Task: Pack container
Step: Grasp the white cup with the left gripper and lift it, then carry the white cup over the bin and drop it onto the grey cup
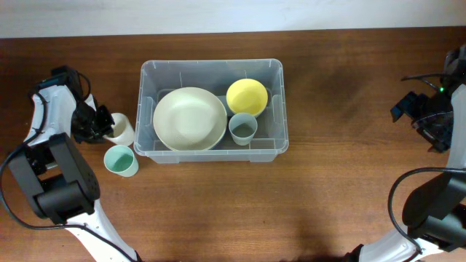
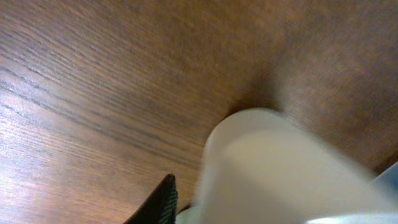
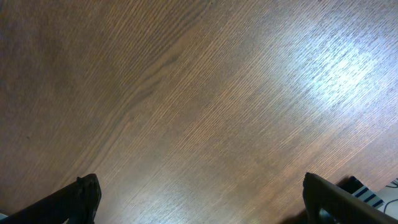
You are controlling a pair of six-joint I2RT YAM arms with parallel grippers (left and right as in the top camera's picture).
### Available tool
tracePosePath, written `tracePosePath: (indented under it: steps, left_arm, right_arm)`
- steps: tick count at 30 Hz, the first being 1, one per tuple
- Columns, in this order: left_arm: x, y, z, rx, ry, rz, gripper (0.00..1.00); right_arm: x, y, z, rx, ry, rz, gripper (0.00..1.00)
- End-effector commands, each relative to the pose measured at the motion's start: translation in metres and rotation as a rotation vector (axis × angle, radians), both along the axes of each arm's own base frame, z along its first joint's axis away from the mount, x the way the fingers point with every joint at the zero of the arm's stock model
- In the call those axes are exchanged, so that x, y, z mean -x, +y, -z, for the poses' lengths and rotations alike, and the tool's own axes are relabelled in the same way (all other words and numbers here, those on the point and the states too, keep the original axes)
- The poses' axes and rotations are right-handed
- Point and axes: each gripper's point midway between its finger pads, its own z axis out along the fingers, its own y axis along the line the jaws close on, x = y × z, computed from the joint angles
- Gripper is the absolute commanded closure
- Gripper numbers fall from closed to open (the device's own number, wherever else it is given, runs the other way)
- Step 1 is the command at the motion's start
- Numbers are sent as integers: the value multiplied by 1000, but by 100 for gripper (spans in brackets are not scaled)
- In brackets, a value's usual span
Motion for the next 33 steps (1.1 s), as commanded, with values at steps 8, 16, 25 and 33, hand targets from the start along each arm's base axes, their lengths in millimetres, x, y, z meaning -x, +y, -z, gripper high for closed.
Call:
tracePosePath:
  steps: [8, 16, 25, 33]
  left_arm:
    - [-61, 58, -116, -71, -337, -105, 99]
    - [-78, 15, -264, 32, -659, 46, 99]
    - [-56, -173, -291, 234, -655, 579, 99]
    - [-33, -275, -246, 157, -489, 828, 99]
  right_arm:
    - [1, 0, 2, -2, 8, 3, 1]
    - [1, 0, 2, -2, 8, 3, 1]
    - [1, 0, 2, -2, 8, 3, 1]
    - [1, 0, 2, -2, 8, 3, 1]
